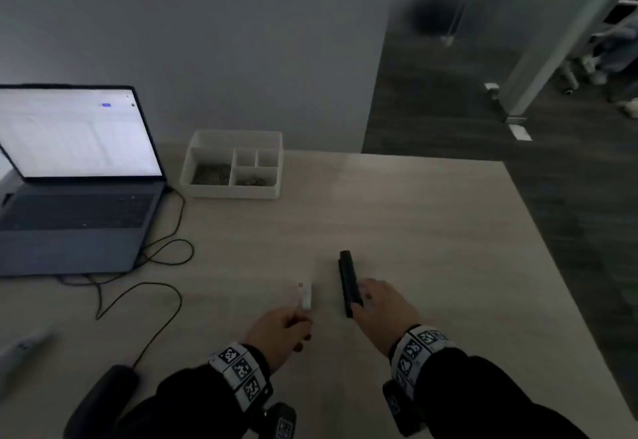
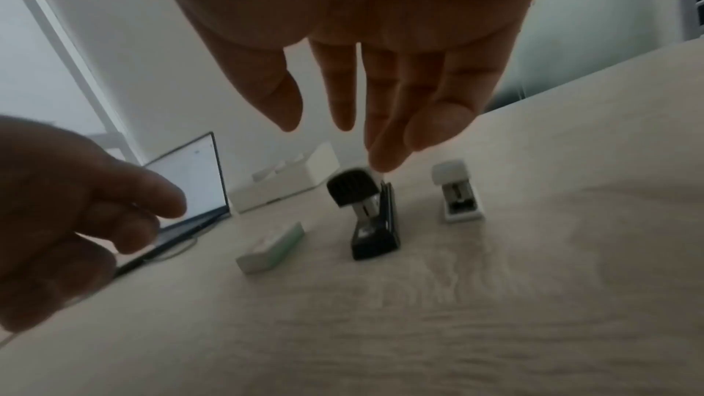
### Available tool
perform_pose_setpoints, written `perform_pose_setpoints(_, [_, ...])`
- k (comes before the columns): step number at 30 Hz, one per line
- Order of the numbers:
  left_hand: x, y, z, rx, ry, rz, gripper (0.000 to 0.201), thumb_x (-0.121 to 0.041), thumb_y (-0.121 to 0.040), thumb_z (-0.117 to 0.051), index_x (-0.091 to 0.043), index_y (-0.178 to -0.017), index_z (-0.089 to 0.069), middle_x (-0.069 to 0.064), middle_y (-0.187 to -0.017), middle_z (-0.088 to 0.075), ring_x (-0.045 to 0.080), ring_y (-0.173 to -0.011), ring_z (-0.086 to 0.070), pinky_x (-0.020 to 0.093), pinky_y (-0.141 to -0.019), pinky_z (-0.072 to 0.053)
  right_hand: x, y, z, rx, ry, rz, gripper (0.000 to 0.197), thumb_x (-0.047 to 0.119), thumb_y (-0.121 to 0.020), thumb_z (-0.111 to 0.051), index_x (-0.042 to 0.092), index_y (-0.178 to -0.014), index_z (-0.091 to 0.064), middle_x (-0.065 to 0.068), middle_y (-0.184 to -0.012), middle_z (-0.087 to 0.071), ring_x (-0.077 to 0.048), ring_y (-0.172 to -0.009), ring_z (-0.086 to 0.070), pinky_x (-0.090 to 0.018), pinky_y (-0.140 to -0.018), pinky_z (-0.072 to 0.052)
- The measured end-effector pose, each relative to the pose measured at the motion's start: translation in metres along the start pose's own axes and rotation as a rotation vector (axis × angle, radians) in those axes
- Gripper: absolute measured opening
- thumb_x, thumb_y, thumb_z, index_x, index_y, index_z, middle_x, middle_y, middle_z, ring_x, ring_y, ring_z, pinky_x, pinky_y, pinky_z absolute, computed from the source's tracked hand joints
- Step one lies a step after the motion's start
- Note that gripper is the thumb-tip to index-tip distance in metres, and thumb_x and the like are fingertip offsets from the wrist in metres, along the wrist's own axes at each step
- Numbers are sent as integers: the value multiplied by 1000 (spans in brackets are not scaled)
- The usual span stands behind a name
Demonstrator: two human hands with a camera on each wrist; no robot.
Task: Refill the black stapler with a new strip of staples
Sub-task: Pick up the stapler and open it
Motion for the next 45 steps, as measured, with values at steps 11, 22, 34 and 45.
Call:
perform_pose_setpoints(11, [7, -48, -3, 16, 95, 76, 11, -26, -89, -58, -20, -86, -67, 8, -100, -74, 17, -79, -69, 31, -67, -51, -4, -44, -22, 81, -125, -235, 66, 31, -91, -51, 35, -147, -16, -3, -89, -57, -27, -70, -65, -39, -65, -59])
perform_pose_setpoints(22, [-21, -47, -41, 118, 498, 71, 24, -23, -98, -49, -16, -116, -64, 22, -107, -71, 29, -81, -68, 35, -61, -58, 14, -8, -33, 80, -505, -96, 47, 45, -86, -46, 59, -129, -33, 4, -78, -71, -17, -59, -64, -41, -61, -55])
perform_pose_setpoints(34, [5, -45, -20, 232, 197, 164, 25, -33, -99, -42, -18, -110, -58, 11, -76, -53, 18, -52, -48, 21, -40, -32, -26, -14, 10, 66, -958, -336, 21, 16, -92, -48, 15, -94, -69, -4, -51, -45, -12, -31, -32, -17, -34, -23])
perform_pose_setpoints(45, [0, -27, -46, 472, 98, 76, 39, -38, -84, -66, -21, -113, -45, 7, -84, -73, 20, -54, -58, 27, -46, -40, -64, -45, 29, -173, -905, -440, 24, 38, -90, -61, 17, -102, -65, -2, -54, -56, -16, -39, -41, -24, -41, -31])
Point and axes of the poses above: each hand's wrist, its own y-axis away from the middle knuckle, its own z-axis out of the back of the hand, x = y × z, the point moved 9 cm from there along -y, towards the middle knuckle
